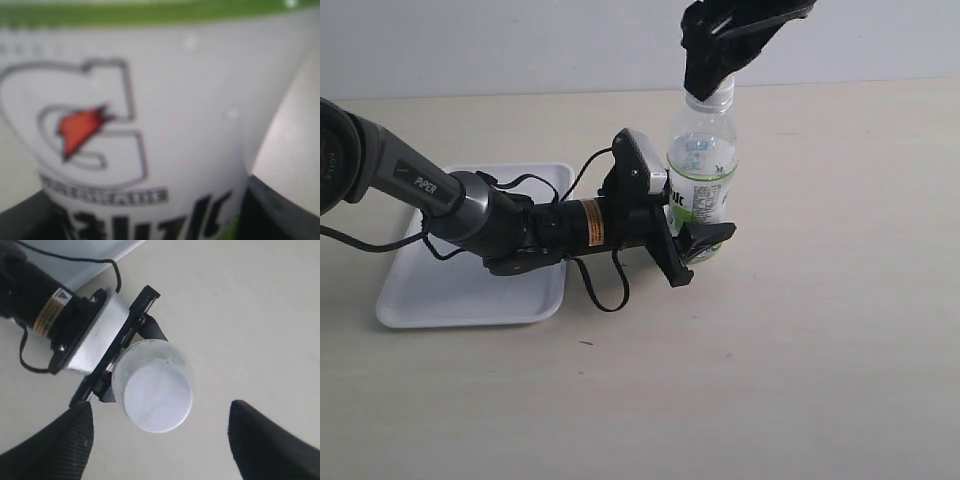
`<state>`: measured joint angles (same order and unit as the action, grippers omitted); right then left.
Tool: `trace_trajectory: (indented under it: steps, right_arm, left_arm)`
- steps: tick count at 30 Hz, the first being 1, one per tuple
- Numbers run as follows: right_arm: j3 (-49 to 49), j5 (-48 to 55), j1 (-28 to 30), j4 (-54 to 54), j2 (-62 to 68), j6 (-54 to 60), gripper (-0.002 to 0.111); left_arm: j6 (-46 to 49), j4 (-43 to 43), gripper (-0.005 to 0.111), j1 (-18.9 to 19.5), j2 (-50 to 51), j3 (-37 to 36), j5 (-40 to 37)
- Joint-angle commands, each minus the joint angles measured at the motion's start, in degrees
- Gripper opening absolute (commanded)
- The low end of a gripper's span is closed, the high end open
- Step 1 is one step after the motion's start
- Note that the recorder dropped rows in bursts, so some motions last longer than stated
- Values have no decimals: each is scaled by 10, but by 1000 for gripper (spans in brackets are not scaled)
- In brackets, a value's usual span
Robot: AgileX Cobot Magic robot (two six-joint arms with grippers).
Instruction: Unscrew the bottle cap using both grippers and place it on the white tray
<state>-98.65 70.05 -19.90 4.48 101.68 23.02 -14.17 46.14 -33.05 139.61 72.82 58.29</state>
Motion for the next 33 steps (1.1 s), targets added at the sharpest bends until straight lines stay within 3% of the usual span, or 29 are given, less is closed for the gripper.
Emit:
trace_trajectory:
  steps: [1,6,21,33]
  right_arm:
    - [-1,-10,-1,0,-5,-208,72]
    - [-1,-13,-1,1,-5,-262,72]
    - [-37,-1,-1,-1,53,-262,72]
    - [-57,-1,-1,1,50,-242,64]
  left_arm:
    - [5,2,0,-1,-6,0,0]
    - [5,10,0,-1,-6,0,0]
    - [5,14,0,-1,-6,0,0]
    - [5,14,0,-1,-6,0,0]
